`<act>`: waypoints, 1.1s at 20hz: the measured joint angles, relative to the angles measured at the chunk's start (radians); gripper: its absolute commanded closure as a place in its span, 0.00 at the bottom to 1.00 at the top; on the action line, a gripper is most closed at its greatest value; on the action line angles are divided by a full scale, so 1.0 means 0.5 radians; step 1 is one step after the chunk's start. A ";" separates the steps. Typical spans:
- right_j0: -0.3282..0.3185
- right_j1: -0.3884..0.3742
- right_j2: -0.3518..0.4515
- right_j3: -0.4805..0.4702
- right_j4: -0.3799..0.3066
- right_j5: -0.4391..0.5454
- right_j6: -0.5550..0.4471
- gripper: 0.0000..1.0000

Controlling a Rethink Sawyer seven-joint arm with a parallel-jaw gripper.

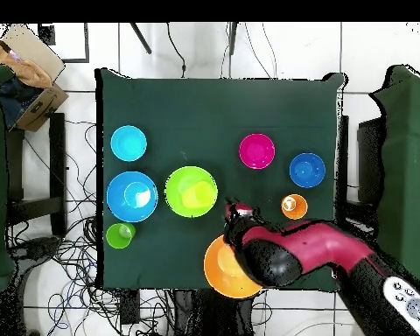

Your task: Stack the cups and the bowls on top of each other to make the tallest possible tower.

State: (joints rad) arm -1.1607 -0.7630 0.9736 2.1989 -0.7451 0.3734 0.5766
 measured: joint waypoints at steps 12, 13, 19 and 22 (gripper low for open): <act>-0.168 -0.605 0.453 -0.047 0.537 0.595 0.000 0.00; -0.139 -0.623 0.447 -0.047 0.523 0.603 0.000 0.00; 0.036 -0.714 0.434 0.040 0.469 0.589 0.000 0.00; 0.015 -0.736 0.434 0.139 0.475 0.544 0.000 0.00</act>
State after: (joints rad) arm -1.1531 -1.1311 1.1906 2.2685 -0.5074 0.6453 0.5766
